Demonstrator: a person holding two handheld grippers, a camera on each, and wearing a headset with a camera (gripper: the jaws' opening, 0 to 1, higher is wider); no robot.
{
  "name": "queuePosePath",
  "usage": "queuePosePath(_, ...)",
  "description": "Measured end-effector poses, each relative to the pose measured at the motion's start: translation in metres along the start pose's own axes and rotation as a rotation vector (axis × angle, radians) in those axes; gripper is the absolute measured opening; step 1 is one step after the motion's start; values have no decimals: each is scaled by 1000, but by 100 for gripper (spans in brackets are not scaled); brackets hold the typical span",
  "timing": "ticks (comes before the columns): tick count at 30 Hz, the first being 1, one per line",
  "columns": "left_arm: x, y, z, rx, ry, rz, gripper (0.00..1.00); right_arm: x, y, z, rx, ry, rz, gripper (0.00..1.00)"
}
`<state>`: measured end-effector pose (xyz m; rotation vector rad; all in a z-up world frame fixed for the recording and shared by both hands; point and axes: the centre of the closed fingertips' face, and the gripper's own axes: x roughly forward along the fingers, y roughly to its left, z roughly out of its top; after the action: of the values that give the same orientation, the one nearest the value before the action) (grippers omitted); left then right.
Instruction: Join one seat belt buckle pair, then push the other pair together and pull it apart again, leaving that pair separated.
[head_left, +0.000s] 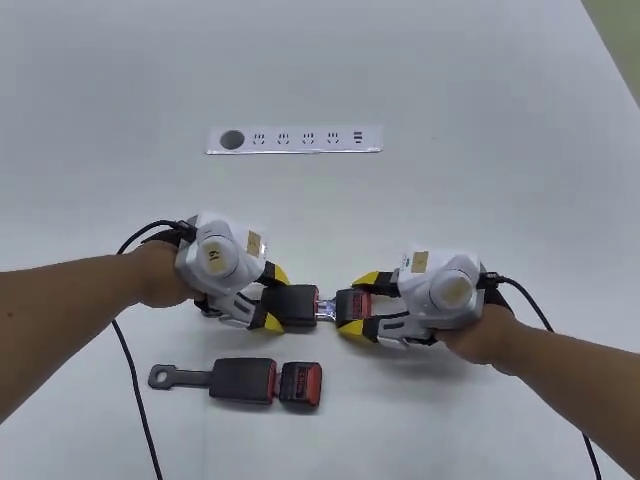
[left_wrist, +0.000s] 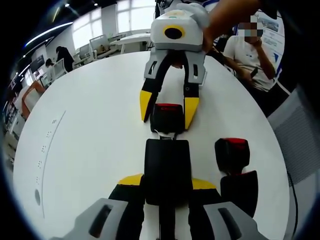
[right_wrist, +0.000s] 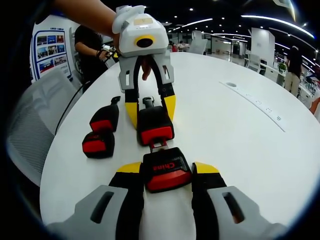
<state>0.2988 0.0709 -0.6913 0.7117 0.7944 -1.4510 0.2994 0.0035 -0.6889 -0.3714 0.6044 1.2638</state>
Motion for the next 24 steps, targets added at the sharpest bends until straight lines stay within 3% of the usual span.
queuePosePath(24, 0, 0, 0, -13, 1, 7, 34, -24, -5, -19, 5, 8, -4, 35)
